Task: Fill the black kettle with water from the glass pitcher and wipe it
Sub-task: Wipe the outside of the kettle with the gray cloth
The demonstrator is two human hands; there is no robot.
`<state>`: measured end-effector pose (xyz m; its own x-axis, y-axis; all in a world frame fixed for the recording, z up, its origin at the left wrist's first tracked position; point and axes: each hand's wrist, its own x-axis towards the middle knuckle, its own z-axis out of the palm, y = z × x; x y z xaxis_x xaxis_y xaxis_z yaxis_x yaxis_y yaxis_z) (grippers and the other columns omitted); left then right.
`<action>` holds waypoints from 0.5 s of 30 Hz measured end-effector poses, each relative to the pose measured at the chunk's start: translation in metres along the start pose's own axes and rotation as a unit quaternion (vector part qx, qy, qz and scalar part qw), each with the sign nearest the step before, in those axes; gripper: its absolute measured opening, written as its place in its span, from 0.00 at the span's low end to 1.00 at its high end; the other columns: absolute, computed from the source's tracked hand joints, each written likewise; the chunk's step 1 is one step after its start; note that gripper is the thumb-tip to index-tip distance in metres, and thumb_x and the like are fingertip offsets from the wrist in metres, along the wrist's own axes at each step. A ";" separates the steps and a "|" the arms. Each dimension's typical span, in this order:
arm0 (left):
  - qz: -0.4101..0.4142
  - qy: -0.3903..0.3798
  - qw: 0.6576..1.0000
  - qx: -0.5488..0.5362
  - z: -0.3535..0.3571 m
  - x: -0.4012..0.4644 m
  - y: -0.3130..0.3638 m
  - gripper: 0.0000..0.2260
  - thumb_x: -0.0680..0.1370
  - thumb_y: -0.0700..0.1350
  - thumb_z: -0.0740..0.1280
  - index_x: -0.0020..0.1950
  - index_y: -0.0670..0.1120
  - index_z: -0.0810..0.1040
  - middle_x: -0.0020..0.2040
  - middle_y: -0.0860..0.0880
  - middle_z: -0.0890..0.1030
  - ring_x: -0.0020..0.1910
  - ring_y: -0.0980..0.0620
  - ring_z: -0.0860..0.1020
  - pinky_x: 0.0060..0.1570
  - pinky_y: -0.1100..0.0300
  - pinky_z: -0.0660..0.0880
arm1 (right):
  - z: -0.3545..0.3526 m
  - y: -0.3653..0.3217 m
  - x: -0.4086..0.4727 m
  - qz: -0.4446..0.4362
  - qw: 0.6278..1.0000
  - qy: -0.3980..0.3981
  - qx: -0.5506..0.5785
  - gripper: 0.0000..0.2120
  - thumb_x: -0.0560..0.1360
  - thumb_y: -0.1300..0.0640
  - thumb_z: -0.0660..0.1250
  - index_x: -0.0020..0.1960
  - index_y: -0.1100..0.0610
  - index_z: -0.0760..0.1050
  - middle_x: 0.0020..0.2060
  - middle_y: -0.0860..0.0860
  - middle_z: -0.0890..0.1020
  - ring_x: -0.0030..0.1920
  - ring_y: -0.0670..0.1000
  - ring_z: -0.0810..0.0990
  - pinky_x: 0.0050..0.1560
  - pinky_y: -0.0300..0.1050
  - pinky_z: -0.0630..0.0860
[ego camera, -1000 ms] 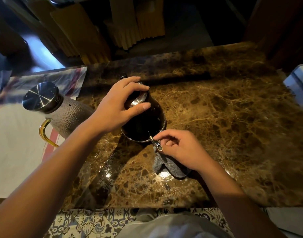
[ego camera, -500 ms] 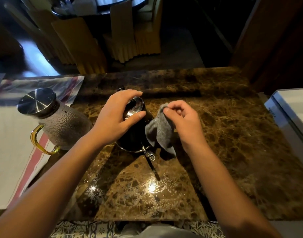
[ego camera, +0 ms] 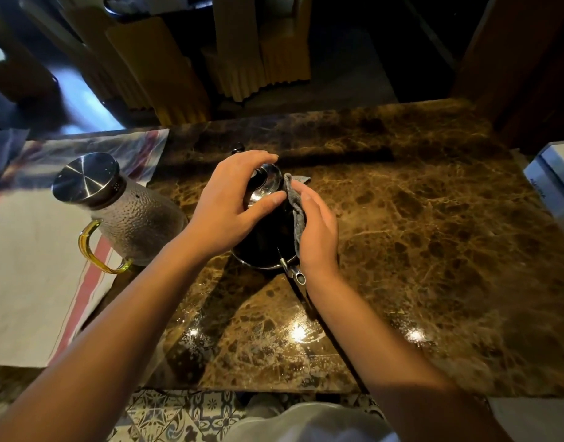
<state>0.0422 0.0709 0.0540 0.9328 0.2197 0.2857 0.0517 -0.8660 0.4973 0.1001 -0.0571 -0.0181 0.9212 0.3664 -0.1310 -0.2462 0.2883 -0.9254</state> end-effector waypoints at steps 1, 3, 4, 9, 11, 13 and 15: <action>0.001 0.000 1.000 0.001 0.000 0.000 -0.001 0.27 0.79 0.60 0.64 0.75 0.50 0.70 0.73 0.51 0.73 0.72 0.55 0.67 0.73 0.49 0.67 | 0.000 0.003 -0.006 -0.005 1.000 -0.008 -0.013 0.17 0.85 0.50 0.58 0.68 0.50 0.81 0.66 0.44 0.83 0.72 0.48 0.76 0.76 0.57 0.70; 0.005 -0.001 1.000 -0.004 0.000 0.000 -0.002 0.27 0.79 0.60 0.64 0.75 0.50 0.70 0.73 0.51 0.73 0.72 0.58 0.67 0.73 0.50 0.67 | -0.001 0.010 -0.016 0.003 0.999 -0.005 -0.035 0.20 0.86 0.46 0.56 0.73 0.48 0.78 0.66 0.30 0.79 0.78 0.43 0.67 0.81 0.54 0.62; 0.008 -0.001 1.000 -0.006 0.000 0.000 -0.003 0.27 0.79 0.60 0.64 0.75 0.50 0.70 0.73 0.52 0.73 0.71 0.59 0.66 0.73 0.51 0.66 | -0.003 0.013 -0.019 0.009 0.999 -0.003 -0.037 0.21 0.86 0.46 0.55 0.73 0.48 0.77 0.64 0.26 0.78 0.79 0.41 0.65 0.82 0.52 0.60; 0.020 -0.003 1.000 -0.022 -0.001 0.002 -0.009 0.20 0.84 0.52 0.61 0.75 0.49 0.70 0.72 0.53 0.73 0.73 0.54 0.68 0.74 0.48 0.66 | -0.012 0.010 -0.025 -0.061 0.995 -0.034 -0.076 0.15 0.85 0.52 0.58 0.67 0.43 0.78 0.71 0.43 0.77 0.78 0.41 0.65 0.81 0.41 0.59; 0.029 0.001 0.999 -0.035 -0.001 0.002 -0.011 0.17 0.86 0.48 0.59 0.75 0.48 0.71 0.71 0.53 0.73 0.72 0.55 0.69 0.73 0.49 0.66 | -0.012 0.003 -0.022 -0.083 0.992 -0.057 -0.079 0.14 0.85 0.56 0.59 0.65 0.41 0.76 0.68 0.42 0.78 0.76 0.42 0.70 0.80 0.45 0.63; 0.031 0.000 0.999 -0.031 -0.001 0.003 -0.012 0.17 0.86 0.46 0.59 0.75 0.46 0.71 0.71 0.53 0.74 0.72 0.54 0.70 0.73 0.49 0.66 | -0.012 0.002 -0.017 -0.097 0.989 -0.082 -0.075 0.17 0.85 0.58 0.61 0.69 0.43 0.74 0.69 0.42 0.77 0.76 0.44 0.72 0.79 0.47 0.67; 0.031 -0.005 0.999 -0.025 -0.001 0.003 -0.012 0.17 0.86 0.45 0.59 0.75 0.45 0.71 0.71 0.52 0.73 0.73 0.54 0.69 0.73 0.50 0.65 | -0.014 0.005 -0.011 -0.110 0.985 -0.096 -0.089 0.19 0.85 0.61 0.61 0.73 0.48 0.72 0.71 0.44 0.76 0.77 0.44 0.71 0.77 0.42 0.66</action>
<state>0.0437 0.0825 0.0494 0.9371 0.1623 0.3090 -0.0232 -0.8544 0.5191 0.0925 -0.0720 -0.0261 0.8682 0.4781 0.1328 0.0250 0.2251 -0.9740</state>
